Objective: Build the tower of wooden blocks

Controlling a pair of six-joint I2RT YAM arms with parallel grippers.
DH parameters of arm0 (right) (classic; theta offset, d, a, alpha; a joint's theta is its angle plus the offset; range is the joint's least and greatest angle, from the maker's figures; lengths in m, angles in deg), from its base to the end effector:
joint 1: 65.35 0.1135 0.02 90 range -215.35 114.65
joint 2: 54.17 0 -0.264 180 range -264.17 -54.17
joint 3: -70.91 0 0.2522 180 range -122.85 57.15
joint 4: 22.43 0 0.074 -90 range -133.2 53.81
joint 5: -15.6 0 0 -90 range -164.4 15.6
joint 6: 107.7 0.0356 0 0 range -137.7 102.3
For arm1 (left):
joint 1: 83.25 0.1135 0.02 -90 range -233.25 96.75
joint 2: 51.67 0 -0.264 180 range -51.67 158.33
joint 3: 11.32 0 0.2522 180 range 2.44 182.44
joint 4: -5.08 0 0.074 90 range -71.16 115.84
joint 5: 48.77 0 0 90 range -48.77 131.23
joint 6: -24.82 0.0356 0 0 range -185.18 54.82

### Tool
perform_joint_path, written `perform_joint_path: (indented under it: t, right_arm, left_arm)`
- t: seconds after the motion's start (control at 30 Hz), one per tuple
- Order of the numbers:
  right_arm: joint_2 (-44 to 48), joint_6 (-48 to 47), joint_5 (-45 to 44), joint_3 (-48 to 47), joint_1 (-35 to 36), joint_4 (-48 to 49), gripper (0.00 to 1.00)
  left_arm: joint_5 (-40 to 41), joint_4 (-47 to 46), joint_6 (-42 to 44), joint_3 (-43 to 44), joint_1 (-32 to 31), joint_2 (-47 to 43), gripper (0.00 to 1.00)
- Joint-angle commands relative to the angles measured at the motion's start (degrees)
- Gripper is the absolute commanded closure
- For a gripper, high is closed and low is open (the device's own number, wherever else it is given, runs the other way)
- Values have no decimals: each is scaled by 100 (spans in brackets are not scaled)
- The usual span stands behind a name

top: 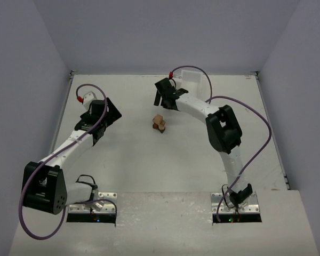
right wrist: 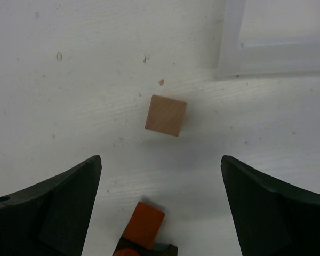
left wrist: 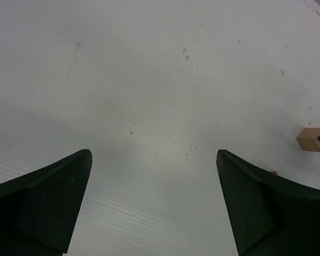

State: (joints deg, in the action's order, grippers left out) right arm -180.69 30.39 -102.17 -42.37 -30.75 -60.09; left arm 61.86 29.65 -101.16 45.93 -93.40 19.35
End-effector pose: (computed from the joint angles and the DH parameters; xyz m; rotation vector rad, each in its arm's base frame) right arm 0.4120 0.2641 0.1860 0.4750 2.2815 0.1137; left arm 0.2614 -0.0340 0.2365 -0.6751 2.0840 -0.0484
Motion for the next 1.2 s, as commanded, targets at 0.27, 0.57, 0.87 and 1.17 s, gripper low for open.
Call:
perform_joint_path:
  t: [0.27, 0.57, 0.87, 1.17]
  right_arm:
    - [-1124, -1, -764, -1461, -69, -149, 14]
    - [-1148, 209, -641, -1240, -216, -116, 45]
    - [-985, 177, -398, -885, -279, 98, 67]
    - [-387, -362, 8, -79, -296, 776, 90]
  left_arm:
    - [245, -326, -242, -130, -13, -273, 0]
    - [82, -352, -207, -121, -13, -150, 0]
    - [100, -314, -207, -131, -13, -197, 0]
    - [-96, -359, -88, -184, -13, -483, 0]
